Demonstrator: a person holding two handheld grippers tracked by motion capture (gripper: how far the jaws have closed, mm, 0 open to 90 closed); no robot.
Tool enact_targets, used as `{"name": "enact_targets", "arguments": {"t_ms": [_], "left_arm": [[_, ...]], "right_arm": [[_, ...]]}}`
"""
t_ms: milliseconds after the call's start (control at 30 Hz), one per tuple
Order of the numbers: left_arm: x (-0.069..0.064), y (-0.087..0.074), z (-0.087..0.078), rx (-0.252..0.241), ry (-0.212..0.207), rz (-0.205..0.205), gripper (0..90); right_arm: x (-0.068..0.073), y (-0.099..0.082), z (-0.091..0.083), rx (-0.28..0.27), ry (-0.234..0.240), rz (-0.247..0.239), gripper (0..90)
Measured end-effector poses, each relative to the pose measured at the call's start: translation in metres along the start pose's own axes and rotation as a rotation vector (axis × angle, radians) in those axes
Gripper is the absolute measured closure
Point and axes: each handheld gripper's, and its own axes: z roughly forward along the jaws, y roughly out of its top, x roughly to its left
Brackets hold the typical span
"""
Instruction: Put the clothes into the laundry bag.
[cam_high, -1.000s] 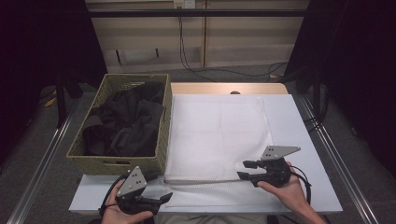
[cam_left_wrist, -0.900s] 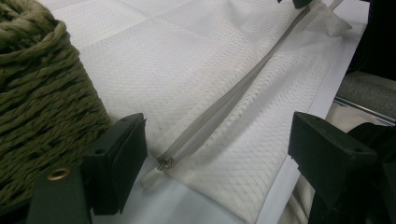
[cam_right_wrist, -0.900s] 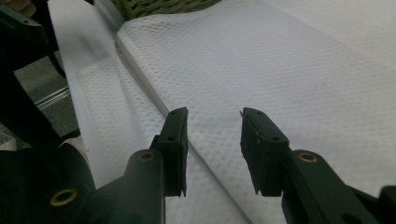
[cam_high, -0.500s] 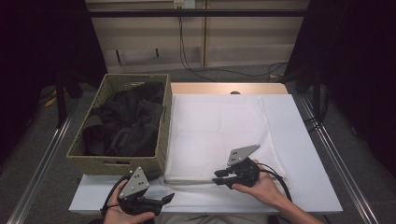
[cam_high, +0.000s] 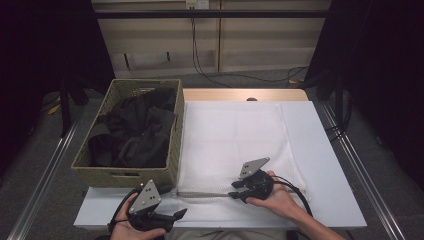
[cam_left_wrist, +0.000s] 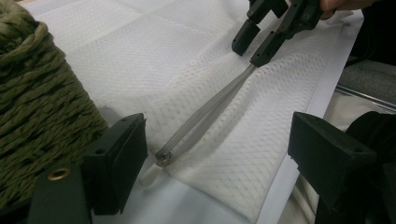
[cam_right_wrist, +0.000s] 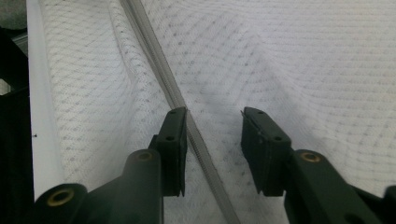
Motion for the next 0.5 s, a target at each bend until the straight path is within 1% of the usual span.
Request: {"name": "enact_targets", "arguments": {"t_ms": [67, 100, 133, 167, 200, 267, 333, 367, 400, 433, 467, 500], "left_arm": [[0.000, 0.000, 0.000, 0.000, 0.000, 0.000, 19.7], [0.000, 0.000, 0.000, 0.000, 0.003, -0.004, 19.6], [0.000, 0.000, 0.000, -0.001, 0.003, -0.006, 19.6], [0.000, 0.000, 0.000, 0.003, 0.005, 0.001, 19.5], [0.001, 0.000, -0.001, 0.007, 0.003, 0.010, 19.6], [0.001, 0.000, 0.000, 0.008, 0.000, 0.007, 19.5], [0.001, 0.000, 0.000, 0.009, -0.010, 0.007, 19.6], [0.000, 0.000, 0.001, 0.009, -0.008, 0.007, 19.6], [0.000, 0.000, 0.001, 0.010, -0.003, 0.002, 19.5], [0.000, 0.000, 0.001, 0.013, -0.003, 0.000, 19.2], [0.000, 0.000, 0.002, 0.005, -0.010, 0.000, 19.2], [0.000, 0.000, 0.001, 0.013, -0.004, 0.000, 19.2]], "right_arm": [[-0.001, 0.000, 0.001, -0.006, 0.003, -0.003, 57.6], [-0.001, 0.000, 0.001, -0.006, -0.005, 0.001, 57.7], [-0.001, 0.000, 0.001, -0.007, -0.004, -0.004, 57.8], [-0.002, -0.001, 0.001, -0.009, 0.004, -0.006, 58.4], [-0.002, -0.001, 0.001, -0.012, 0.004, -0.001, 60.8], [-0.003, -0.001, 0.000, -0.006, -0.012, 0.014, 65.9], [-0.005, -0.001, 0.000, -0.010, -0.018, 0.031, 70.8], [-0.006, -0.001, 0.000, -0.011, -0.006, 0.037, 72.5], [-0.007, -0.001, 0.000, -0.010, -0.017, 0.036, 74.2], [-0.009, -0.001, 0.000, -0.009, -0.006, 0.036, 75.6], [-0.009, -0.001, 0.000, -0.014, -0.004, 0.050, 75.9], [-0.010, -0.001, 0.000, -0.014, 0.003, 0.060, 76.2]]}}
